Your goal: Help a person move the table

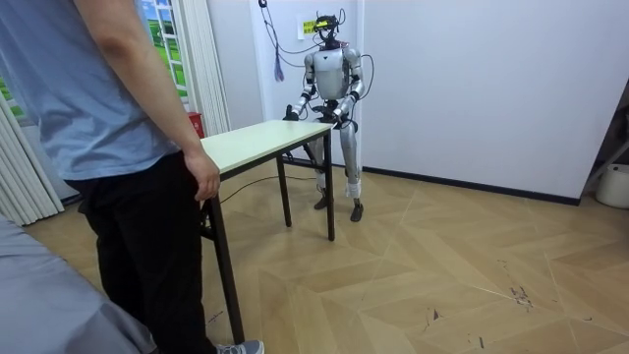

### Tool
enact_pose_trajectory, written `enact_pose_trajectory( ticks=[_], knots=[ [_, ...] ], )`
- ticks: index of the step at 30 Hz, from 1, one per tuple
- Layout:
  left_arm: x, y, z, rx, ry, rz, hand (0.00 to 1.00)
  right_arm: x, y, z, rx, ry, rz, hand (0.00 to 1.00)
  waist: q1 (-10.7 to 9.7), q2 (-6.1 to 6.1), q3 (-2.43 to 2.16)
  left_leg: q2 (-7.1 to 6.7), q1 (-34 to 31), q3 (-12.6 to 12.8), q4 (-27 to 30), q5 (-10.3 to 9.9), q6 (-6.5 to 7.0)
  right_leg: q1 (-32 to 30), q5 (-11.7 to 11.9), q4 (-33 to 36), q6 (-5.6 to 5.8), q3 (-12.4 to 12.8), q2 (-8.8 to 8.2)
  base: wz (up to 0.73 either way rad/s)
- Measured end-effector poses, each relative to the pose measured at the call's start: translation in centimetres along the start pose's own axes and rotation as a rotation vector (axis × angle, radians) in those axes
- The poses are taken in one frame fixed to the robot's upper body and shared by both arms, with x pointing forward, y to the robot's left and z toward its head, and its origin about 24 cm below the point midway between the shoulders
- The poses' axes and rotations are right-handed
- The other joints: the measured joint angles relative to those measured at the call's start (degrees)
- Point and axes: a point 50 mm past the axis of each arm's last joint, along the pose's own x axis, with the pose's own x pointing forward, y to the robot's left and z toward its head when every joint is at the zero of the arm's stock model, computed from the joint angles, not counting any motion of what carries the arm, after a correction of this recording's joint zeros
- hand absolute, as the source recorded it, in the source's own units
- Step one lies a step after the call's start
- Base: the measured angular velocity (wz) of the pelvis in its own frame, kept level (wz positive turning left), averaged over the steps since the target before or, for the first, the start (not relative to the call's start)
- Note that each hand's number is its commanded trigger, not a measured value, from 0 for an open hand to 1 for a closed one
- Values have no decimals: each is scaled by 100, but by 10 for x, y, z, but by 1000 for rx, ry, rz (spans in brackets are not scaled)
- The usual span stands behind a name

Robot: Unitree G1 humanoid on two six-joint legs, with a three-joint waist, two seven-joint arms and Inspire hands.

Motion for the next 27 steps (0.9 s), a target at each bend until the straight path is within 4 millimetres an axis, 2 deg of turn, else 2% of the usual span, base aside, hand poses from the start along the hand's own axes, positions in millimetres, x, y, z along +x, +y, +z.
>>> enact_pose_trajectory(
  ticks=[16, 17, 18, 19, 20, 27],
  knots=[
    [3, -3, 2, -54, -2, 20, 0, 6, 5, 0, 19, 5, -36, 0, -9, -10, 0, -1, 3, 6, 13, 0, 0, -16, -1, 10, 2, 63, 5, -1],
    [3, -3, 2, -55, -2, 20, 0, 6, 5, 0, 20, 6, -38, 2, -9, -10, 0, -1, 3, 6, 13, 0, 0, -16, -1, 10, 2, 63, 4, 0],
    [3, -3, 3, -58, -2, 21, 28, 6, 6, 0, 25, 9, -40, 41, -12, -11, -1, -1, 3, 4, 14, 0, 0, -16, -1, 9, 2, 62, 5, 0],
    [3, -3, 3, -61, 0, 20, 82, 7, 7, 0, 36, 8, -40, 100, -22, -10, -1, -2, -1, 2, 14, 0, 0, -17, -1, 9, 2, 54, 4, 0],
    [3, -3, 3, -65, -1, 19, 100, 7, 7, 0, 39, 6, -40, 100, -23, -11, -1, -2, -4, 0, 15, 0, 0, -19, -1, 9, 2, 51, 4, 0],
    [3, -4, 3, -73, 4, 25, 100, 7, 5, 0, 58, 11, -85, 100, 34, -7, -3, -1, -46, -2, 66, 0, 0, -36, 1, -1, -1, 48, 3, 0]
  ],
)
